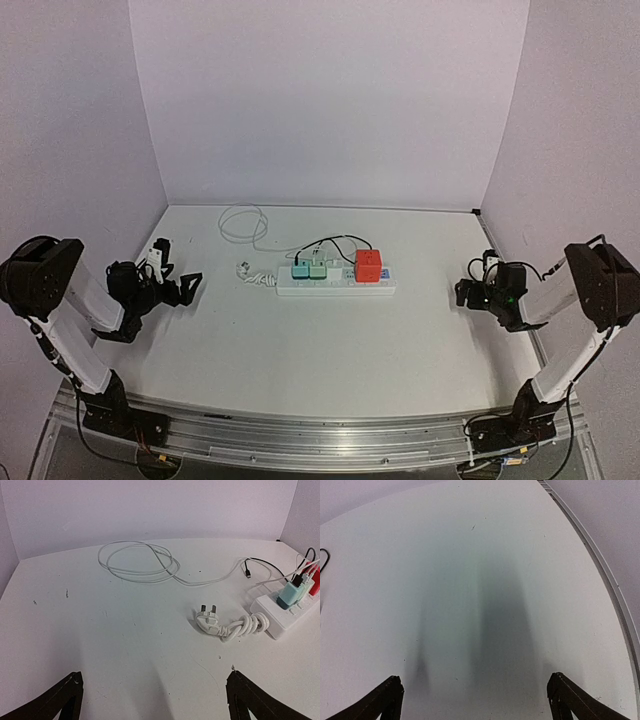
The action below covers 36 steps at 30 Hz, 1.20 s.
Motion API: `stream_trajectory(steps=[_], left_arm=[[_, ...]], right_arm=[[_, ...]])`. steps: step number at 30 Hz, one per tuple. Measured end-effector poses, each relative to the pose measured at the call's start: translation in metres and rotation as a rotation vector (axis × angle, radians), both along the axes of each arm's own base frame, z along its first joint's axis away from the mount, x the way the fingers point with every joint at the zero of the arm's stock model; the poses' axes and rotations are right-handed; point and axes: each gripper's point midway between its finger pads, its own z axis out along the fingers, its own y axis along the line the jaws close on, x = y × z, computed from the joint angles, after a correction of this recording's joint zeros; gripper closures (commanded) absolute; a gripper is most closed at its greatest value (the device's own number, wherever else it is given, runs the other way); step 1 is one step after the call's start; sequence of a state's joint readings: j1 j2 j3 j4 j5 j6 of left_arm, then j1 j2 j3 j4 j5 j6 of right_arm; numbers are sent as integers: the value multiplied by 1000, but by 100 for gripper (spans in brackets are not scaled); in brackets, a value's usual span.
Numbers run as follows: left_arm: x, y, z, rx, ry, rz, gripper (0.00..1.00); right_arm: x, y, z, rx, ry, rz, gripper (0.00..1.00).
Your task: Pull the plug off the socket
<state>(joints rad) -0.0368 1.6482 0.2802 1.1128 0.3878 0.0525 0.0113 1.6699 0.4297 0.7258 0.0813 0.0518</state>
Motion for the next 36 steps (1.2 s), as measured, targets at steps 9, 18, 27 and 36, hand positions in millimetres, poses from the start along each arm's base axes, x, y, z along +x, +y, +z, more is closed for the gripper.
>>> stream_trajectory(steps=[9,18,27,36], left_arm=[[0,0,1,0,-6,0,0],[-2,-10,10,9,1,-70,0],[18,-65,84,79,-66,-472,4],[5,-138,53,263,54,-852,6]], right_arm=[[16,-22,50,-32,-16,-137,2],[41,-4,156,123,-112,-97,6],[44,38,196,252,-67,-18,9],[50,109,201,227,75,19,16]])
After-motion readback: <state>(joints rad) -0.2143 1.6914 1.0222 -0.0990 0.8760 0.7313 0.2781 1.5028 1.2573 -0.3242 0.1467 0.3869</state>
